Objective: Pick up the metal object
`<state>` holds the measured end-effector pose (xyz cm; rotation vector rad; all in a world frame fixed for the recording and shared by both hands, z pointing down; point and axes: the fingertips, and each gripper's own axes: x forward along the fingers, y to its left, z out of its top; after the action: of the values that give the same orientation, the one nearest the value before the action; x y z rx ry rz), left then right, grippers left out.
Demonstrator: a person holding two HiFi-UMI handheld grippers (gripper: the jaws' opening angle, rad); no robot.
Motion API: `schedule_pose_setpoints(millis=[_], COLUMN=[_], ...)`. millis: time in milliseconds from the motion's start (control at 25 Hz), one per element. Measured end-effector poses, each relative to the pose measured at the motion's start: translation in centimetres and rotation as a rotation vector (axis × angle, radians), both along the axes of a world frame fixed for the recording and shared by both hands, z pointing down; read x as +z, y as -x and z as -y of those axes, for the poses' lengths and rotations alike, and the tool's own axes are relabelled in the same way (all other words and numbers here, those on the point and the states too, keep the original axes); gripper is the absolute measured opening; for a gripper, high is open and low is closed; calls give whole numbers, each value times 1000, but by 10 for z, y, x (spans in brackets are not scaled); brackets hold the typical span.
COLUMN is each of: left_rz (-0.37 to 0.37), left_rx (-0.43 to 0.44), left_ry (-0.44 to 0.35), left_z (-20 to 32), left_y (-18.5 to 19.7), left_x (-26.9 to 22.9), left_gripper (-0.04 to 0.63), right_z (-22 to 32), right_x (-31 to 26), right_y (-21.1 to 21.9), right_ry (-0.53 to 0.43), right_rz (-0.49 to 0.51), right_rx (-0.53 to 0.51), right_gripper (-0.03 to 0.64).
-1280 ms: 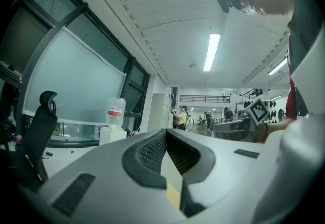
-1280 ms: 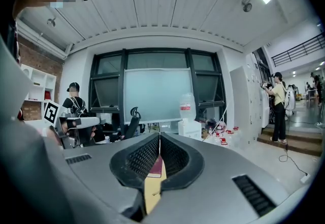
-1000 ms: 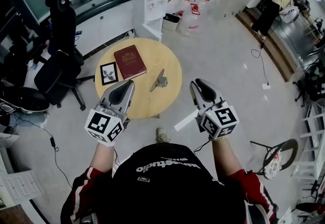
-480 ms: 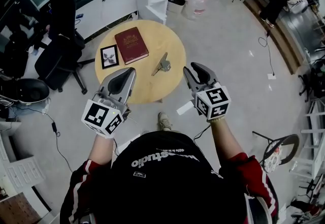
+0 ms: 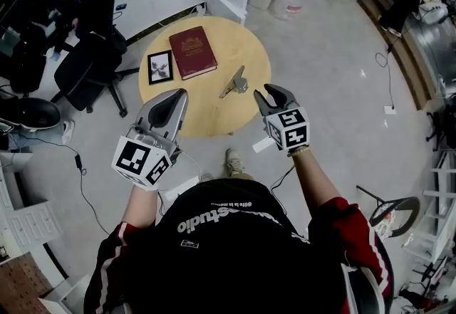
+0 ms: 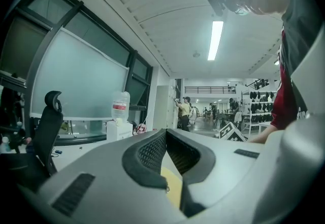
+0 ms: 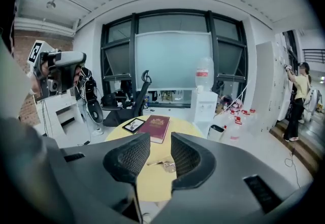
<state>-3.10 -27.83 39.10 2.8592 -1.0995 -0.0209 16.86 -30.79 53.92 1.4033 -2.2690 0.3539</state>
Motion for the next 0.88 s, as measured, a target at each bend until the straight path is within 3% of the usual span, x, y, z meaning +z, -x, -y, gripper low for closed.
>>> schedule_pose_setpoints(millis=[480,880], left_rz=[33,65], left_rx=[-70,-111], left_ry=[57,112], left_z=[19,29], left_y=[10,12], left_x=[24,47], left_gripper=[17,17], right_z=[47,79], right_x=[87,149], right_y=[-1,-5], right_ry=[141,231], right_rz=[-43,-44], right_rx=[-32,2], right_gripper=[135,135])
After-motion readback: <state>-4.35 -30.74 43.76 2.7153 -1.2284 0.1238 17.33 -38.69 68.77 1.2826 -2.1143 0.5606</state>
